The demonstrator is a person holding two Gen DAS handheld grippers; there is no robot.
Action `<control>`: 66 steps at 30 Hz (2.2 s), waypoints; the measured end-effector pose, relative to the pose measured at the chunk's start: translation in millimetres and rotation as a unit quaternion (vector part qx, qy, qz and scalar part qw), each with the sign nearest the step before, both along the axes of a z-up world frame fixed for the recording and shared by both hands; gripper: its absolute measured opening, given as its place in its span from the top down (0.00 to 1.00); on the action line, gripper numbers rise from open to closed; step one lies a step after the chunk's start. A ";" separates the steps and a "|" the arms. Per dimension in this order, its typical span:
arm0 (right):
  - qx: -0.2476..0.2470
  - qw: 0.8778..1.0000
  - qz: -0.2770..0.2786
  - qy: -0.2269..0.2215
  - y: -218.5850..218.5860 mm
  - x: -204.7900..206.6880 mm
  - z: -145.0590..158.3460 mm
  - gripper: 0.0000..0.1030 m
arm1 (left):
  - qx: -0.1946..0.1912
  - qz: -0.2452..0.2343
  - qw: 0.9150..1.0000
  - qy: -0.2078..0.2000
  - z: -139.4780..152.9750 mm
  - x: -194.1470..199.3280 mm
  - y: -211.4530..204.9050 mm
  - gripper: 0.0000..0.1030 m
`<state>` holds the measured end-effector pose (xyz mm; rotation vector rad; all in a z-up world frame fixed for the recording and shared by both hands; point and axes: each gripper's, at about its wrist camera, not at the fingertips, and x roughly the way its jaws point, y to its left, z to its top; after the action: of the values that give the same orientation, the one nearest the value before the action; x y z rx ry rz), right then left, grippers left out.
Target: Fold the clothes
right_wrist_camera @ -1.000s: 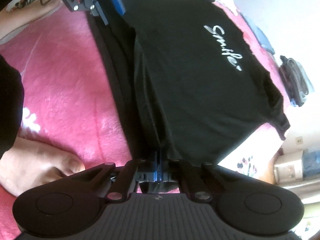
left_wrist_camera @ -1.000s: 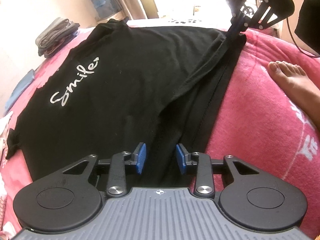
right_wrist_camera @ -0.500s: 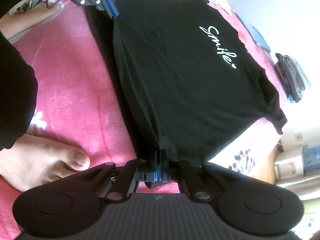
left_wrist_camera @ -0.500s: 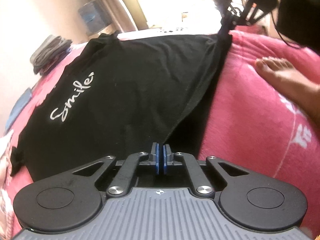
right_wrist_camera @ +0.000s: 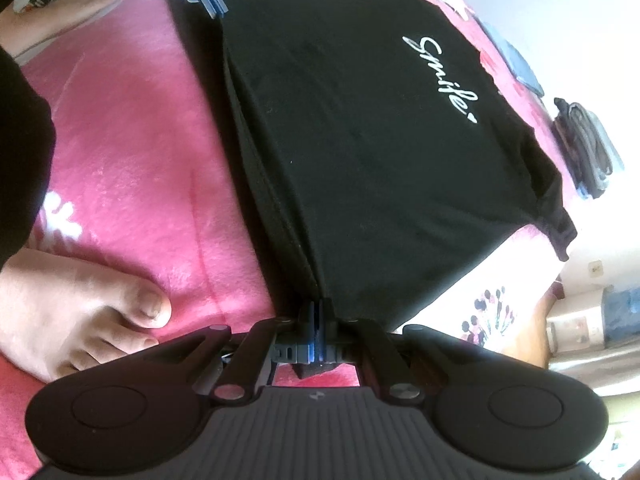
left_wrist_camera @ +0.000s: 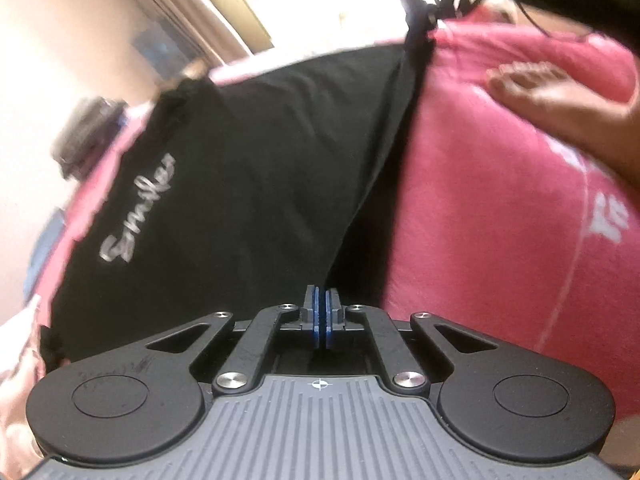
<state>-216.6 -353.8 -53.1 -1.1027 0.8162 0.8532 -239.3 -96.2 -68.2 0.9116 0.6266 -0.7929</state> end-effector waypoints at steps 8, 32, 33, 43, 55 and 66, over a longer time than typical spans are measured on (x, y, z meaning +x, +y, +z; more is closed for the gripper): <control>0.030 0.999 -0.037 0.018 -4.4 6.6 13.0 0.90 | 0.001 0.037 0.999 0.013 10.7 0.1 16.6 0.72; 0.230 0.947 -0.181 0.131 51.1 88.2 46.7 0.89 | -0.075 0.022 0.995 0.069 7.0 -2.4 -25.9 0.71; 0.229 0.946 -0.183 0.136 53.9 90.6 45.0 0.90 | -0.077 0.026 0.994 0.072 5.6 -0.6 -26.9 0.71; 0.207 0.939 -0.252 0.112 84.1 148.8 3.2 0.91 | -0.087 0.039 0.990 0.108 1.7 8.1 -26.7 0.73; 0.288 0.905 -0.289 0.119 93.8 215.0 23.4 0.92 | -0.100 0.046 0.987 0.120 0.8 5.9 -23.9 0.76; 0.224 0.965 -0.115 0.071 163.9 165.4 4.3 1.00 | -0.121 0.062 0.981 0.138 -1.3 9.4 -19.9 0.76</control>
<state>-51.2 -189.9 -48.8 -0.5413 0.8002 0.8722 -229.9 -116.1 -69.6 0.5388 0.8012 -0.8694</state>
